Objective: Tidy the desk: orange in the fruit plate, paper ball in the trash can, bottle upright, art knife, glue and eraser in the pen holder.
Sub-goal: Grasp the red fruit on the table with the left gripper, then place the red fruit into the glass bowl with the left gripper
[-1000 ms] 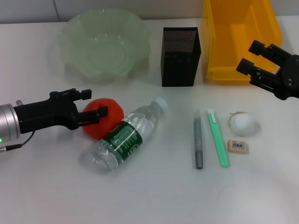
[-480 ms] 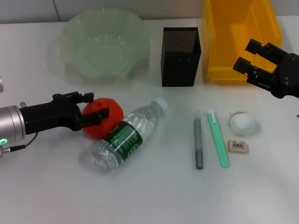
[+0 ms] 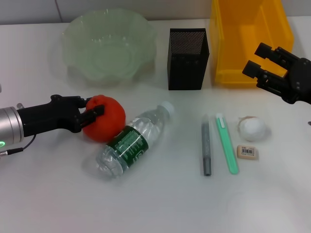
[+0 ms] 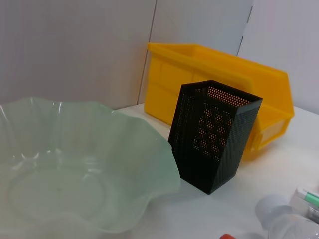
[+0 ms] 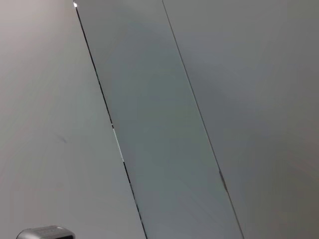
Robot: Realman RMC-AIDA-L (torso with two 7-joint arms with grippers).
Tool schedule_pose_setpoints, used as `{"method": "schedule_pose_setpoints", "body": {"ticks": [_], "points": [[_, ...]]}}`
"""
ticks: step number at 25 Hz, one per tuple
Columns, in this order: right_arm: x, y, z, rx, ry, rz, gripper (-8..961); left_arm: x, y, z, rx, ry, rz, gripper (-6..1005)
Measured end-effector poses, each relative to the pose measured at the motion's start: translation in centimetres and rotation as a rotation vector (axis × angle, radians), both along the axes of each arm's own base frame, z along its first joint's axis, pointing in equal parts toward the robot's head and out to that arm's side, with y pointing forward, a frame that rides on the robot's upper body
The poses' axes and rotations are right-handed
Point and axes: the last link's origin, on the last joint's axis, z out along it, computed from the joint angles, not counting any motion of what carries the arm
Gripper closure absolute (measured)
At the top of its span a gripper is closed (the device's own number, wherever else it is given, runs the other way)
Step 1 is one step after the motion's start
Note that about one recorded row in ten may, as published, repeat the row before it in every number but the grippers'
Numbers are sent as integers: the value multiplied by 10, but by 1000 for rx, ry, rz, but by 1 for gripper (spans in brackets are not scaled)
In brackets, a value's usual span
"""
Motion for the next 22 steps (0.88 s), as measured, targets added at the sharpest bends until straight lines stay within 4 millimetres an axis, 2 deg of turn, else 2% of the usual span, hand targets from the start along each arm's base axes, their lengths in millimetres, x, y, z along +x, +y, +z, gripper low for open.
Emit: {"method": "schedule_pose_setpoints", "body": {"ticks": [4,9,13,16,19,22], "points": [[-2,1,-1,-10,11,0,168,1,1,3,12,-11,-3,744],[-2,1,-1,-8,17,-1,168,6,3,12,25,-30,-24,793],[-2,2,-1,-4,20,-4,168,24,4,39,58,-123,-90,823],[-2,2,-1,-3,20,-6,168,31,6,46,69,-156,-120,843],[-1,2,-1,-1,18,-10,168,39,13,48,95,-183,-142,861],[-2,3,-2,-3,15,-8,169,50,25,40,138,-196,-158,879]]}}
